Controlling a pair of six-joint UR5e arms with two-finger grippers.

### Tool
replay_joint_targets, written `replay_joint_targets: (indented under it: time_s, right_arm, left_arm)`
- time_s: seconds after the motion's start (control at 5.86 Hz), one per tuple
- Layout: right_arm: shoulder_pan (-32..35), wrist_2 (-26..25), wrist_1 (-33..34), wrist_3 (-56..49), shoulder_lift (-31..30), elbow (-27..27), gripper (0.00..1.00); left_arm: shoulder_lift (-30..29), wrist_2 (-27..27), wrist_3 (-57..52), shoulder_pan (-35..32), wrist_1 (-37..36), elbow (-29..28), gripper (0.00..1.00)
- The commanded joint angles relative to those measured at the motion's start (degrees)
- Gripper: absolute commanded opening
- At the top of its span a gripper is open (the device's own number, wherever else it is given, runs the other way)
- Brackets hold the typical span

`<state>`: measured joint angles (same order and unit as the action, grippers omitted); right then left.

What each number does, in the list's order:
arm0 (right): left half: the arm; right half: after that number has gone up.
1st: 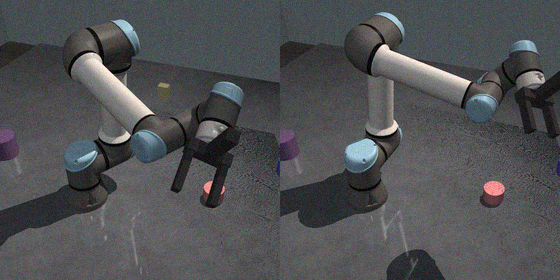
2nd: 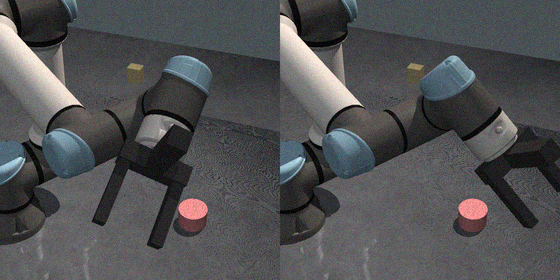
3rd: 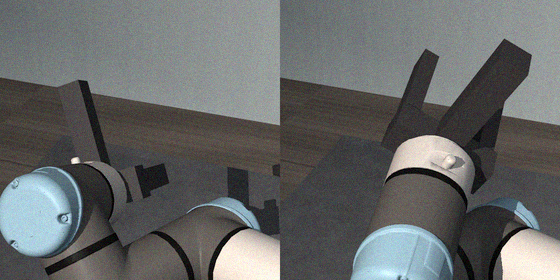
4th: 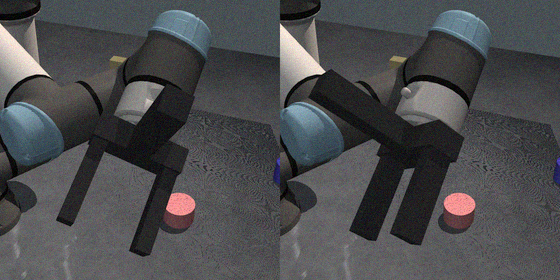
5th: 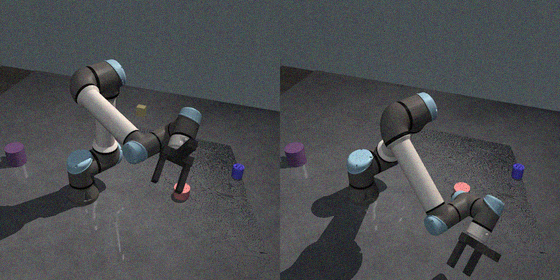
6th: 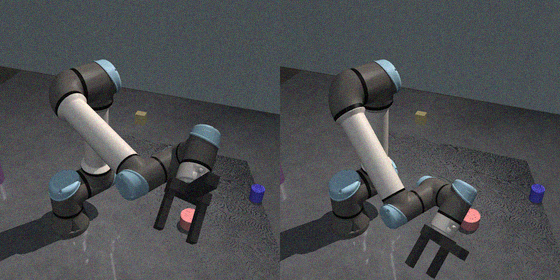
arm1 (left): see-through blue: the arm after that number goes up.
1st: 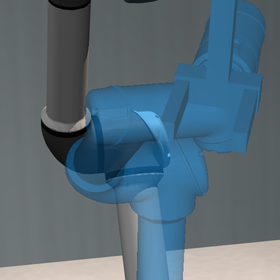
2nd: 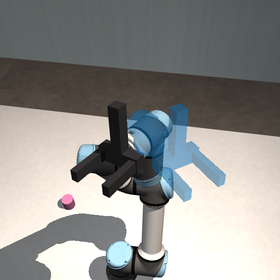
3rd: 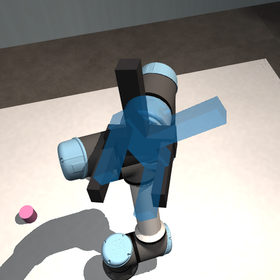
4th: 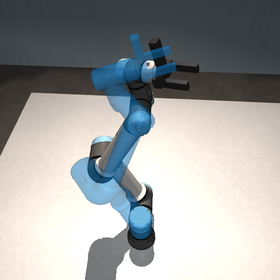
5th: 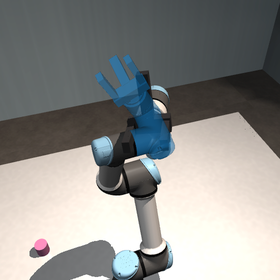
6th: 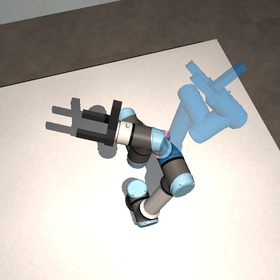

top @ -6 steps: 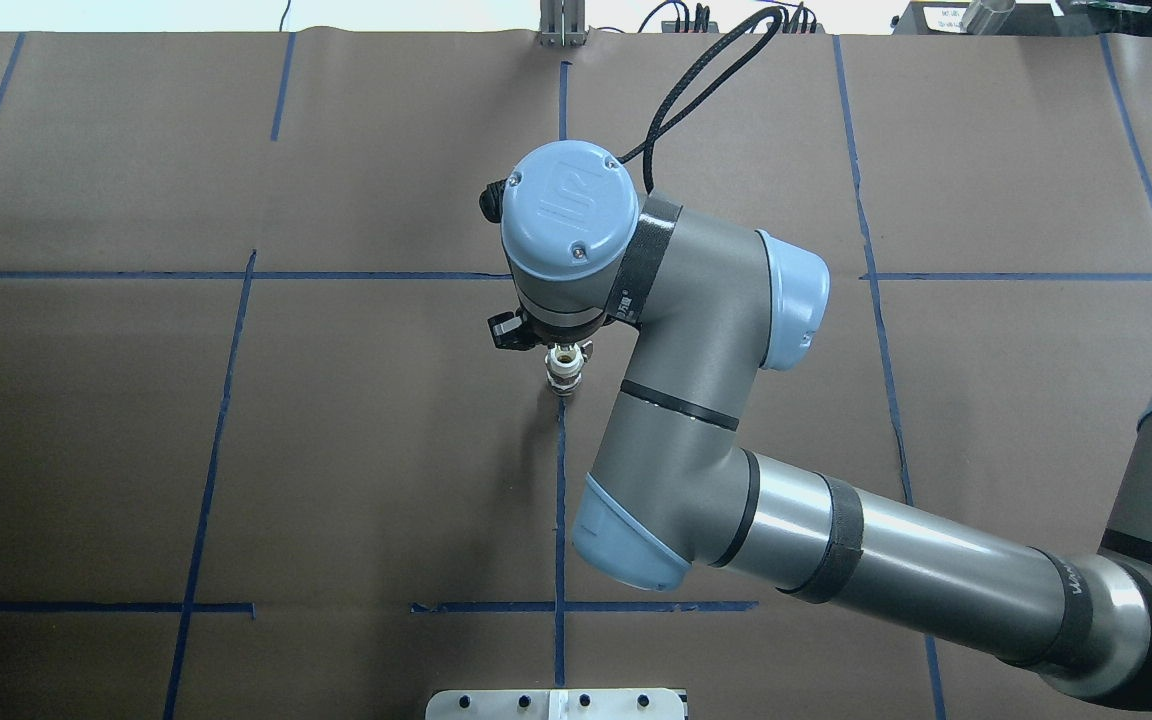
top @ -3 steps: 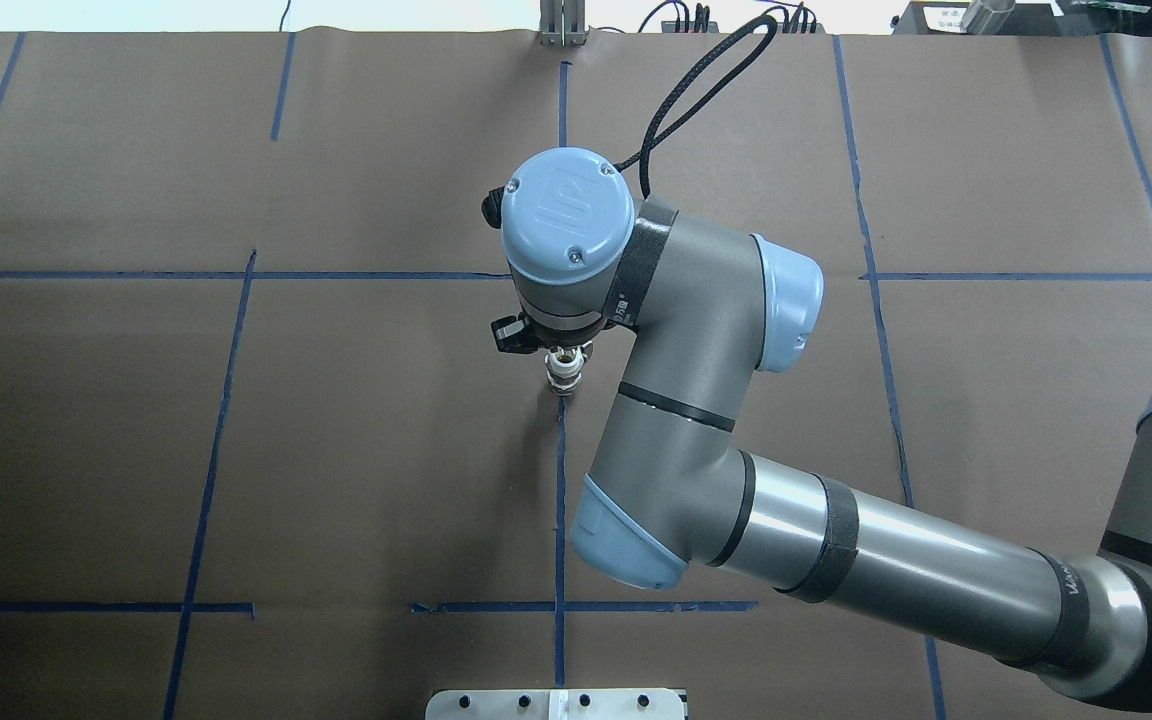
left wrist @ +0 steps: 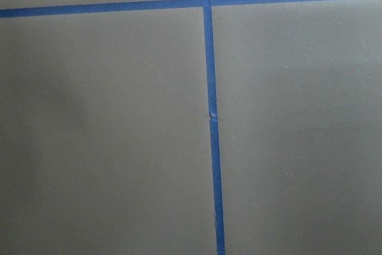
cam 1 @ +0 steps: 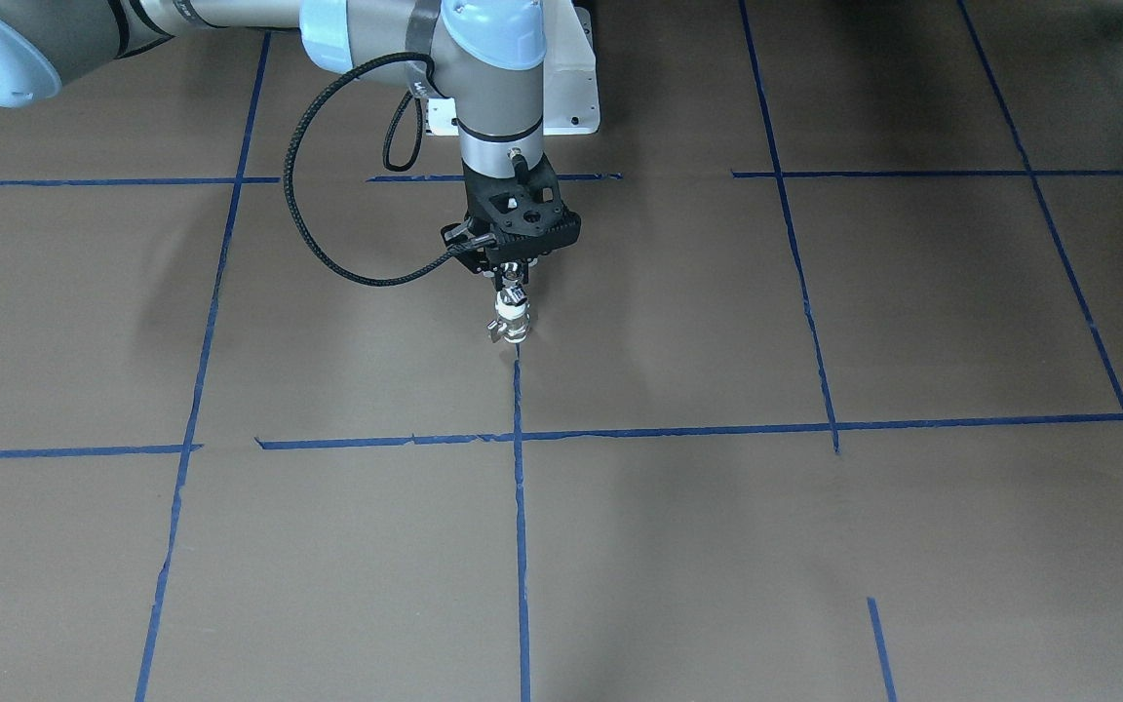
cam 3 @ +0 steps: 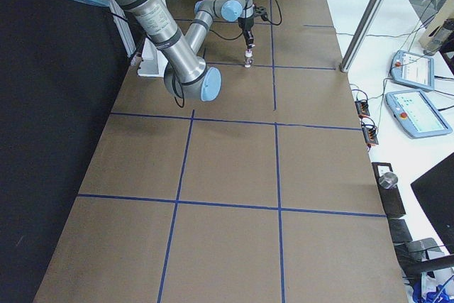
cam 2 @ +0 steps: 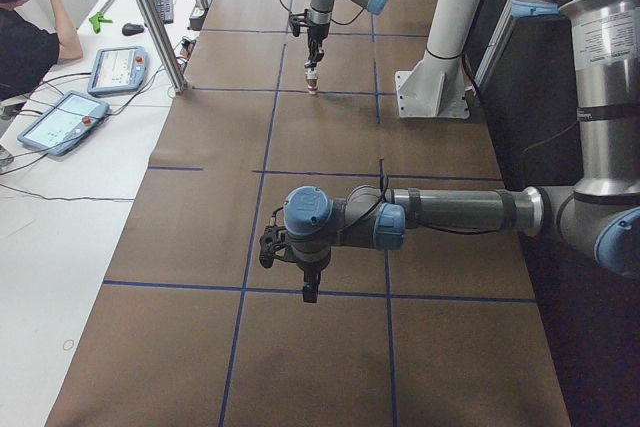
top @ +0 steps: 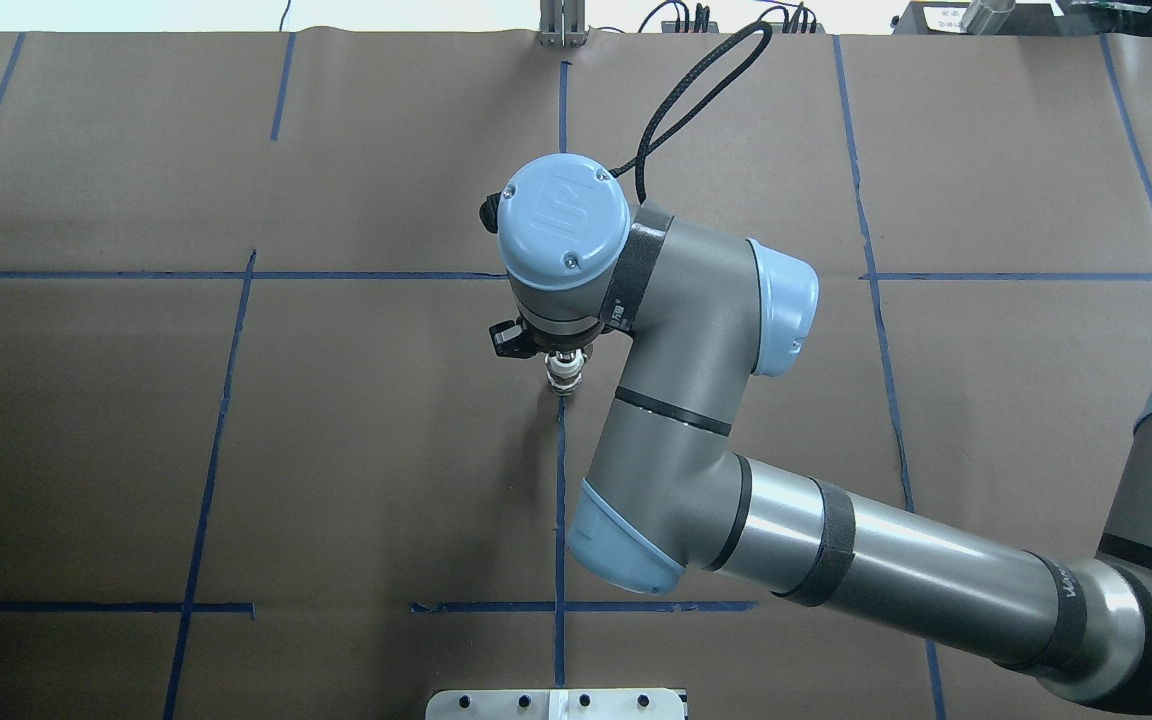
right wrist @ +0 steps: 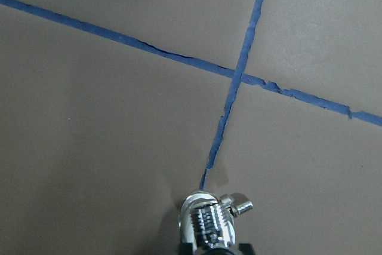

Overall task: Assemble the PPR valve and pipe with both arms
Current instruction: 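Lower the chrome valve onto the pipe piece top with the right gripper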

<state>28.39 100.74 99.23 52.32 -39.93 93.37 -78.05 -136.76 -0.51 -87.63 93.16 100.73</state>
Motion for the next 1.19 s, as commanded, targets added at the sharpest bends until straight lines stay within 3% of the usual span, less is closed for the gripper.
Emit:
replay_joint_targets:
  time_s: [0.0, 0.68, 0.85, 1.02]
  right_arm:
    - [-0.8, -0.1, 0.0, 0.1, -0.2, -0.1, 0.00]
    - [-1.1, -0.9, -6.4, 0.0, -1.2, -4.2, 0.00]
    - [-1.1, -0.8, -6.4, -0.1, -1.1, -4.2, 0.04]
    - [-1.1, -0.9, -6.5, 0.0, -1.4, -3.9, 0.61]
  left_arm:
    - [0.0, 0.0, 0.0, 0.0, 0.0, -0.1, 1.00]
    - [0.0, 0.0, 0.1, 0.0, 0.0, -0.1, 1.00]
    - [0.0, 0.1, 0.1, 0.1, 0.0, -0.1, 1.00]
    - [0.0, 0.1, 0.1, 0.1, 0.0, -0.1, 1.00]
